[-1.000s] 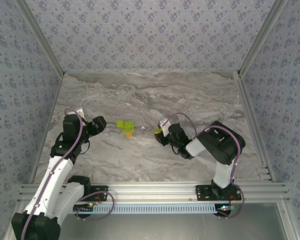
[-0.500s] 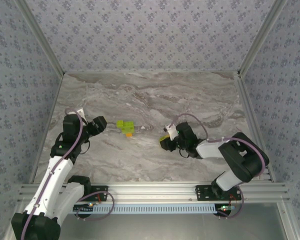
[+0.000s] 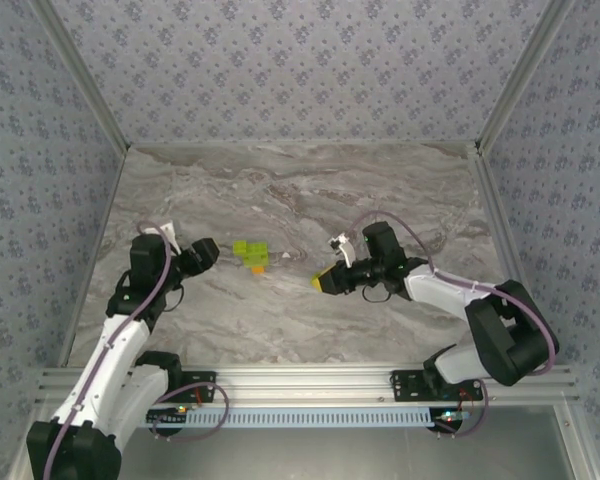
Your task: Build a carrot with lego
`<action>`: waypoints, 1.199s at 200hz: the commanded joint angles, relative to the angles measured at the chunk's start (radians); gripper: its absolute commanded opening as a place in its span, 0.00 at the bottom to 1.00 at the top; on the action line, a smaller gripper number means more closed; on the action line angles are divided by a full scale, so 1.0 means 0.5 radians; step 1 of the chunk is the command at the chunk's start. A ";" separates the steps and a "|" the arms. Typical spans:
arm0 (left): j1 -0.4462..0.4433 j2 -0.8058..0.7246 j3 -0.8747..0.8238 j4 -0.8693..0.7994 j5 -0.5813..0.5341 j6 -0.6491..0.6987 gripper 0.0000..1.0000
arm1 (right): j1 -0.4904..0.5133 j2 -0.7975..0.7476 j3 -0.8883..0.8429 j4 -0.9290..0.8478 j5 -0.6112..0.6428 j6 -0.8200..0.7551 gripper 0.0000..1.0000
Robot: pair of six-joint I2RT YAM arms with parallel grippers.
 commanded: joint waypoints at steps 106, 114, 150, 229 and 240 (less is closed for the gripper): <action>-0.417 0.011 -0.237 0.436 0.076 0.618 0.75 | -0.108 0.132 0.342 -0.423 -0.303 -0.337 0.23; -0.455 0.072 -0.213 0.430 0.046 0.643 0.75 | -0.110 0.138 0.346 -0.420 -0.308 -0.337 0.23; -0.543 0.290 -0.094 0.414 -0.112 0.774 0.75 | -0.110 0.145 0.337 -0.411 -0.333 -0.340 0.23; -0.574 0.677 0.065 0.452 -0.107 0.920 0.81 | -0.117 0.139 0.327 -0.438 -0.386 -0.386 0.23; -0.591 0.704 0.080 0.461 -0.106 0.942 0.81 | -0.118 0.139 0.327 -0.438 -0.387 -0.386 0.23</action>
